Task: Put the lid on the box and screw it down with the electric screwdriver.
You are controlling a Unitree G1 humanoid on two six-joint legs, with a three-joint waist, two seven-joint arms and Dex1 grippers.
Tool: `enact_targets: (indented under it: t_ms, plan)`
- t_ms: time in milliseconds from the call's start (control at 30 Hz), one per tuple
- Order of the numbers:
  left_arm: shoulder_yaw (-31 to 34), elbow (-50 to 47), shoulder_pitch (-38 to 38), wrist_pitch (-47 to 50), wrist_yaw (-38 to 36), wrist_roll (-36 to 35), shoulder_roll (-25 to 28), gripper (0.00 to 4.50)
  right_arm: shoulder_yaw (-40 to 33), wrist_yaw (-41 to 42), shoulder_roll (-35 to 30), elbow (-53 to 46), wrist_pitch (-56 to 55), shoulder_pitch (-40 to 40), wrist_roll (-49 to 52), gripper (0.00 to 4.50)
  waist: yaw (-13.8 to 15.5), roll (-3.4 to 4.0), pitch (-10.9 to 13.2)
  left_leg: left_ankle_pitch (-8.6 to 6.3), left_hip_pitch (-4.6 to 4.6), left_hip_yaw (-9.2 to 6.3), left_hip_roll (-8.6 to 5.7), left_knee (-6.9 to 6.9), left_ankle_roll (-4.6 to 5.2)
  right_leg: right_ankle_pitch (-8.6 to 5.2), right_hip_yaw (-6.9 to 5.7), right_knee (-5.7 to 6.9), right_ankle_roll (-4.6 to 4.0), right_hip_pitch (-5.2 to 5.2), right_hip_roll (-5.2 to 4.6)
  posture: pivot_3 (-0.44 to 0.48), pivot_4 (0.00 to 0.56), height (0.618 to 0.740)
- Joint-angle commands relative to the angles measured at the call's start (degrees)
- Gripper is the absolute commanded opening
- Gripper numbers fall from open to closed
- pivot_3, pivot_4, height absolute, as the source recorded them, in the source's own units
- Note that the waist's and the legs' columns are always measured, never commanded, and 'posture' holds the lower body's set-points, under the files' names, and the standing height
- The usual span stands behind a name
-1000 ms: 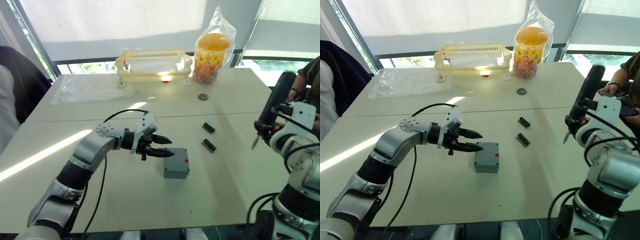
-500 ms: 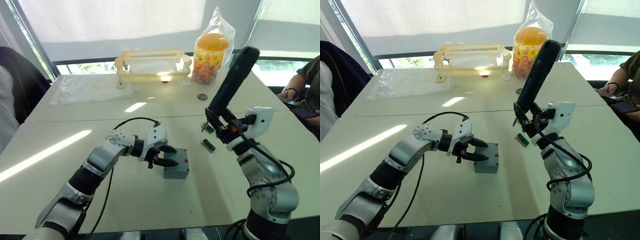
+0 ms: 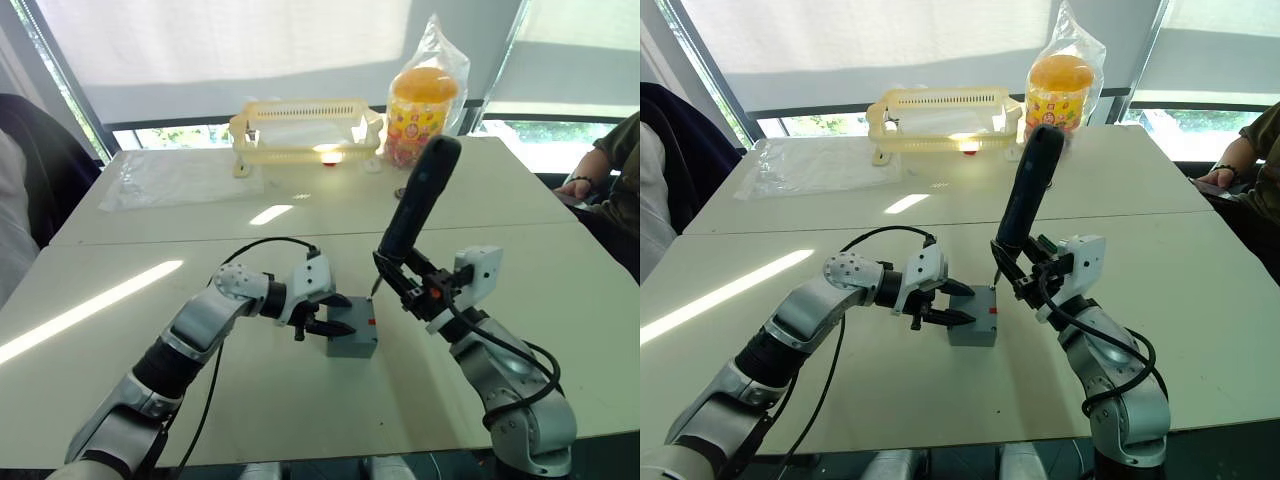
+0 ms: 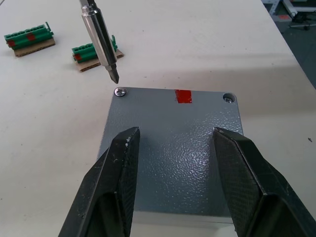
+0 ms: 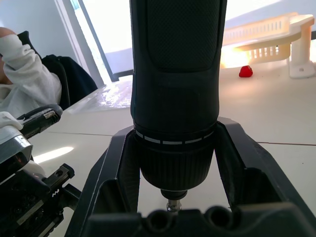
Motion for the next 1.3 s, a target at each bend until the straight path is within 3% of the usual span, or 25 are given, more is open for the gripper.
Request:
enact_targets:
  t_ms: [33,767,1300]
  plan:
    - [-0.72,0.2,0.19,1.54,-0.33,0.86,0.48,2.35,0.51,-0.42,-0.33,-2.09,-3.04,-0.57,1.51,1.73,0.01,0.0,0.0,0.0,0.0,0.0,0.0,0.0,0.0,0.0,0.0,0.0,0.0,0.0,0.0,0.0,0.15,0.74]
    - [-0.53,-0.02,0.65,1.8,-0.07,0.99,0.47,2.35,2.49,-1.03,-3.1,0.23,-5.06,0.76,1.93,1.73,0.04,-0.01,0.0,0.0,0.0,0.0,0.0,0.0,0.0,0.0,0.0,-0.01,0.0,0.01,0.0,0.0,0.15,0.74]
    - [-1.17,0.32,1.34,0.87,0.07,1.91,0.67,2.35,6.24,-0.51,-10.24,3.96,-5.7,2.35,-1.82,1.73,0.99,-0.14,-0.09,0.0,0.23,-0.06,0.0,0.01,0.0,-0.03,-0.07,-0.14,-0.05,0.35,0.0,0.0,0.15,0.74]
